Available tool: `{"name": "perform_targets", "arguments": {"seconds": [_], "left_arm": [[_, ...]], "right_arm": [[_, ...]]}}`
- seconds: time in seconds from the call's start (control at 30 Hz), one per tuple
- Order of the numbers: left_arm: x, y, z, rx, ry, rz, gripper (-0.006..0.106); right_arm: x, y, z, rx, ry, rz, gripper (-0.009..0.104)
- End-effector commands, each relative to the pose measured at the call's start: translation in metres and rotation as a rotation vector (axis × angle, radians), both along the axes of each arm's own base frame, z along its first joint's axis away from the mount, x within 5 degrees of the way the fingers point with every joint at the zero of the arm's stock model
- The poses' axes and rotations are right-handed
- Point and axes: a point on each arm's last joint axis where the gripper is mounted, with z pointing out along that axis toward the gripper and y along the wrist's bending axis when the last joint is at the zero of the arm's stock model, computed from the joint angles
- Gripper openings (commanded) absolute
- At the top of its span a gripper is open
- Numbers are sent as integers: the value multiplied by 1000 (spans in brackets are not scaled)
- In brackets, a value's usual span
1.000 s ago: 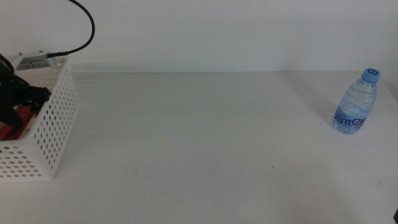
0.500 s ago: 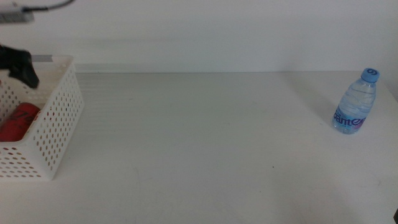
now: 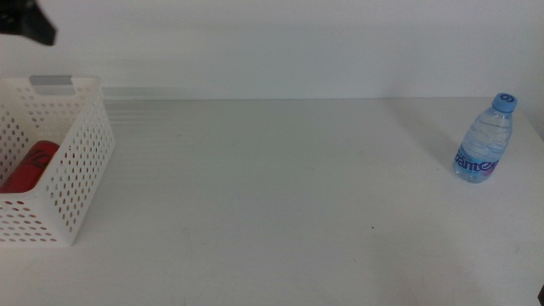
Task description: Use arms to grab the bottles and put them into the dustbin to the left of the table.
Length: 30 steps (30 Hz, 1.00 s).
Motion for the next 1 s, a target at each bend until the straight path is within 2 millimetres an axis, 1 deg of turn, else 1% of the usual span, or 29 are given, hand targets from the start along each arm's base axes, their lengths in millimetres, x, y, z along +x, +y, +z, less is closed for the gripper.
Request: {"name": "perform_targets", "arguments": {"seconds": [0.0,0.1,0.2,0.3,0.47,0.57,0.77,0.97], "left_arm": [[-22,-22,29,-14,-160,-41,90],[-39,-43,32,-13,-240,-96,90],[-58,-60,29,-16,-315,-148,90],[-75,-74,22,-23,-346,-201,90],[-100,-93,5,-46,-353,-295,90],[-112,-99,-11,-87,-344,-317,90],[-142,-107,-43,-149,-400,-365,90],[-168,-108,-68,-209,-454,-378,90]], "right_arm": [[-1,-1,11,-16,-107,-6,68],[-1,-1,11,-16,-107,-6,68],[-1,-1,11,-16,-107,-6,68],[-1,-1,11,-16,-107,-6,68],[-1,-1,11,-16,-107,-6,68],[-1,-1,11,-16,-107,-6,68],[-1,-1,11,-16,-107,-6,68],[-1,-1,11,-16,-107,-6,68]]}}
